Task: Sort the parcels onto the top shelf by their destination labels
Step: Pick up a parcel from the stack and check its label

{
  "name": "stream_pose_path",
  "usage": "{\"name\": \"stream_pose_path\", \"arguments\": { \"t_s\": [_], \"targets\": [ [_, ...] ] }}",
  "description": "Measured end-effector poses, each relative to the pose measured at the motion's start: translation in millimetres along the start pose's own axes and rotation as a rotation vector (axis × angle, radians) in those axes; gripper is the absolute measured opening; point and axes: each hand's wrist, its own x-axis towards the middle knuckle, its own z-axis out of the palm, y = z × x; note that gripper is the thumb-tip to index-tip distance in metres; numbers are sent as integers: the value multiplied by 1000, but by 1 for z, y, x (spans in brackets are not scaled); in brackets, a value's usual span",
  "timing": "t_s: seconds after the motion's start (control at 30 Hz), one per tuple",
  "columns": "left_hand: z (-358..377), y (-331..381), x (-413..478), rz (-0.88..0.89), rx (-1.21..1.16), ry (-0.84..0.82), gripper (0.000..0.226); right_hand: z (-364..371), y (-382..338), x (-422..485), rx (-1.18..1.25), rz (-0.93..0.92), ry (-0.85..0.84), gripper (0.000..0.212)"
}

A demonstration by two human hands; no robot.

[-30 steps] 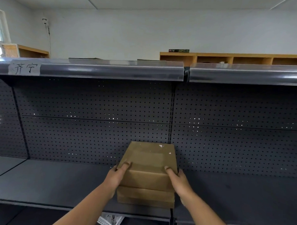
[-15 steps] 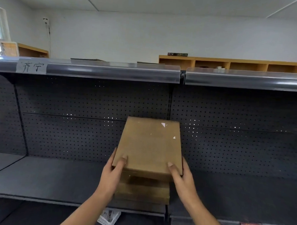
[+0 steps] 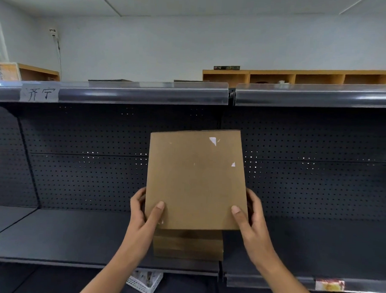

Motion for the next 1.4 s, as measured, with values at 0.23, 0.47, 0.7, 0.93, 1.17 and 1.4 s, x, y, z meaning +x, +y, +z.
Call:
{"name": "stream_pose_path", "arguments": {
  "t_s": [0.23, 0.47, 0.7, 0.93, 1.17, 1.4],
  "targets": [
    [3, 1, 3, -44, 84, -4, 64, 7, 3, -5, 45, 13, 97, 63],
    [23, 1, -6, 50, 448, 37, 59, 14, -1, -5, -68, -87, 195, 57],
    [70, 41, -32, -23, 144, -163, 85, 46, -23, -21, -456, -423, 267, 71],
    [73, 59, -18, -121, -164, 19, 89, 62, -40, -41, -191, -422, -46, 91],
    [65, 50, -24, 28, -83, 83, 119, 65, -24, -34, -116, -240, -51, 64],
    [65, 64, -26, -8, -31, -6, 133, 80, -18, -45, -243, -356, -36, 91]
  ]
}}
